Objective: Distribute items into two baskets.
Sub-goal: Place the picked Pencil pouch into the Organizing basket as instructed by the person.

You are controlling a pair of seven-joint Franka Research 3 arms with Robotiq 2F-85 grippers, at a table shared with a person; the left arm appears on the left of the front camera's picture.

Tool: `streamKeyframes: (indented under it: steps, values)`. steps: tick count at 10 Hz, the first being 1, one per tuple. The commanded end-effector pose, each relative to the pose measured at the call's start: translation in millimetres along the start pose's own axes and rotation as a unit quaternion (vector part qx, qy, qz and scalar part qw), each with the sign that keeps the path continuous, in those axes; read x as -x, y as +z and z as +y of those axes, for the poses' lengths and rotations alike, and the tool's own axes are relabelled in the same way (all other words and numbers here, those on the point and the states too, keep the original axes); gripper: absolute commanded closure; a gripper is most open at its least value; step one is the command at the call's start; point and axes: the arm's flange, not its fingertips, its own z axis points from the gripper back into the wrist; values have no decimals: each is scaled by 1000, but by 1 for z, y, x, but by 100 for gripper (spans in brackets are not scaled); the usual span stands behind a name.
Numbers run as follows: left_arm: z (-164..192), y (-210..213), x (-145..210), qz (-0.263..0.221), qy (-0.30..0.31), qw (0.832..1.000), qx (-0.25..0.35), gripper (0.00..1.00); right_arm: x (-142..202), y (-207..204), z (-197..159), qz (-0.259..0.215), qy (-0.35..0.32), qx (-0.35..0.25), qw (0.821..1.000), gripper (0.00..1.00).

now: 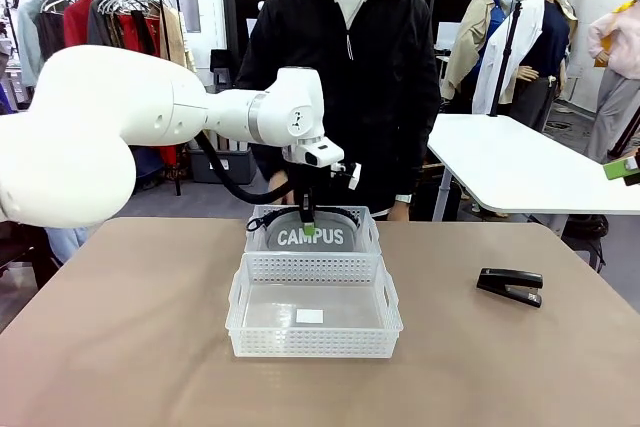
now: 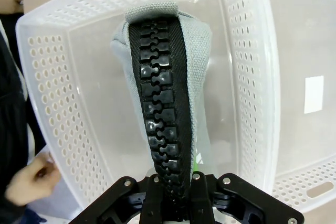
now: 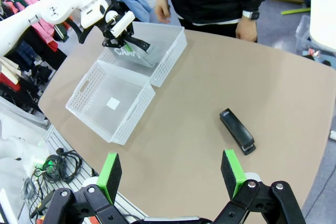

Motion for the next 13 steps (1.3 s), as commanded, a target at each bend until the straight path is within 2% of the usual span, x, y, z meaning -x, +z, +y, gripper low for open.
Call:
streamKeyframes:
  steps: [1,8,9,13]
  values:
    - [5,0,-4,1,-4,1000,-3,100,-1,0,0,-8,6,-8,1000,0]
    - [8,-21,-6,4,-17,999,37,100,-1,0,0,-8,6,-8,1000,0]
    - [8,-21,-6,3,-16,999,40,92,-1,0,0,-8,6,-8,1000,0]
    - [9,-22,-5,4,-16,999,41,16,-1,0,0,-8,6,-8,1000,0]
